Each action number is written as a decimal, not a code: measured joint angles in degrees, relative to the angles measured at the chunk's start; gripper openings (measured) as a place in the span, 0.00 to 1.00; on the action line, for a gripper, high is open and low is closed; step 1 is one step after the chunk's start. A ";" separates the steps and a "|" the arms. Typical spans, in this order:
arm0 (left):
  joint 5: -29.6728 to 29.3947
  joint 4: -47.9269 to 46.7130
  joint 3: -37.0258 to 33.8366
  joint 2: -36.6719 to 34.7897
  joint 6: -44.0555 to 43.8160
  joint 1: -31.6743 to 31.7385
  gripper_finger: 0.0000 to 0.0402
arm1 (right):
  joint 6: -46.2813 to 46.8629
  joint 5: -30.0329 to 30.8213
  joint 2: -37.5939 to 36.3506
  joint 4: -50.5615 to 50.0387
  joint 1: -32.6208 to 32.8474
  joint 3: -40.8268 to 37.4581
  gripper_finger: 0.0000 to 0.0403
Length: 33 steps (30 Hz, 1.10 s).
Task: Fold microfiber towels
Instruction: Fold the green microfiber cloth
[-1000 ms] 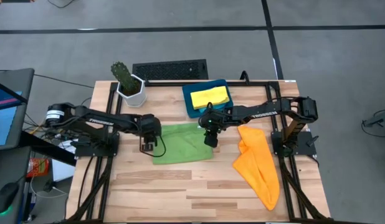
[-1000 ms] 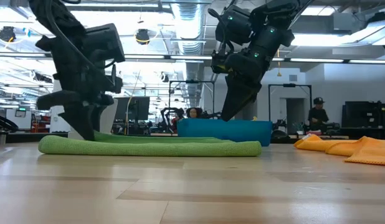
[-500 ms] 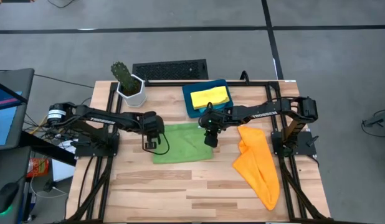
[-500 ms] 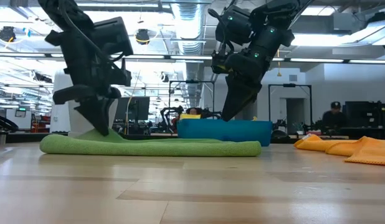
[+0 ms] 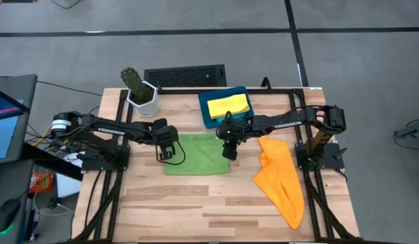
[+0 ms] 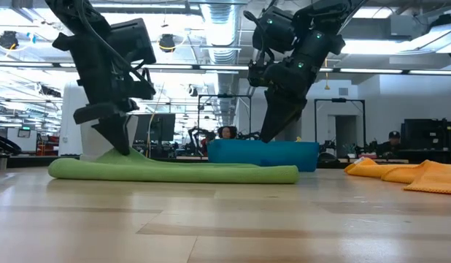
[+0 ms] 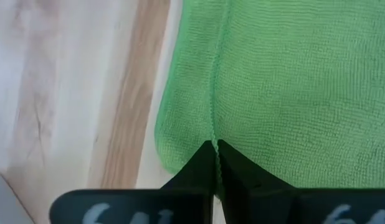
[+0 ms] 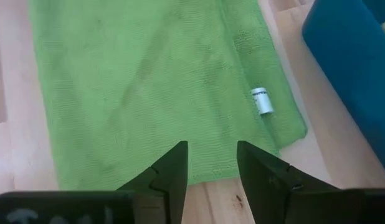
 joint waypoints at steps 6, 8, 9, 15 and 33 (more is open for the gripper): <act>0.05 -0.34 0.00 0.02 -0.96 0.38 0.00 | -4.05 0.58 1.45 1.66 -1.76 0.08 0.43; 0.06 -0.33 0.00 0.02 -0.94 0.38 0.00 | -7.20 0.08 3.11 2.21 -2.94 0.04 0.45; 0.03 -0.35 0.00 0.02 -0.93 0.38 0.00 | -9.07 -0.66 4.12 3.16 -3.52 0.04 0.45; -0.68 -0.37 0.00 0.02 -0.92 0.38 0.00 | -15.41 -0.58 9.64 4.56 -6.11 0.15 0.48; -2.07 0.02 -0.02 0.07 -0.95 0.38 0.00 | -19.81 -4.92 8.64 7.39 -6.18 2.05 0.31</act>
